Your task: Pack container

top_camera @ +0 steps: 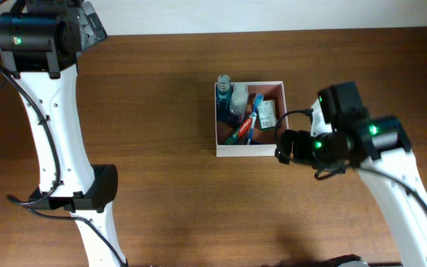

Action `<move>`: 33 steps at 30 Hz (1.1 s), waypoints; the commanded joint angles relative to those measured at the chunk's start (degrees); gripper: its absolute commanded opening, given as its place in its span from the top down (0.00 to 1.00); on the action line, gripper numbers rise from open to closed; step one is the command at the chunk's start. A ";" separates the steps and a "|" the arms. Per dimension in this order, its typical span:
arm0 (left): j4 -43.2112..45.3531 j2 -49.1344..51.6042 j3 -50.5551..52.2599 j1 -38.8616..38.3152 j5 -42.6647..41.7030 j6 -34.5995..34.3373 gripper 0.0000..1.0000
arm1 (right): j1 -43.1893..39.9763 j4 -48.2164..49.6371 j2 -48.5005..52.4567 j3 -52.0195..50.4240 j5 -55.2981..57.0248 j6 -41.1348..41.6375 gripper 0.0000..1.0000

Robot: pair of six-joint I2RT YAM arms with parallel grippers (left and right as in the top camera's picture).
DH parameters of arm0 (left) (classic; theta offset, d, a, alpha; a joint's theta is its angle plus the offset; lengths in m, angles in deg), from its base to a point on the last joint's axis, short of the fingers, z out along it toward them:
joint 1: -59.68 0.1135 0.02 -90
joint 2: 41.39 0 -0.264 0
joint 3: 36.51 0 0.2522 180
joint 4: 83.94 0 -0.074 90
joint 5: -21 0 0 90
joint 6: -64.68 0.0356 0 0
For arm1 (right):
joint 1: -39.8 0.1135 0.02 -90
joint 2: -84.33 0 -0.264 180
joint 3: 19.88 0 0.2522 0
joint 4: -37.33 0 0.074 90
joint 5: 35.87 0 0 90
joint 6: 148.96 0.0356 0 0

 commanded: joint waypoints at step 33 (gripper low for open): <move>-0.04 0.07 0.17 0.20 0.57 0.70 0.01 | -6.05 59.67 -74.95 -63.71 -0.26 -27.54 0.02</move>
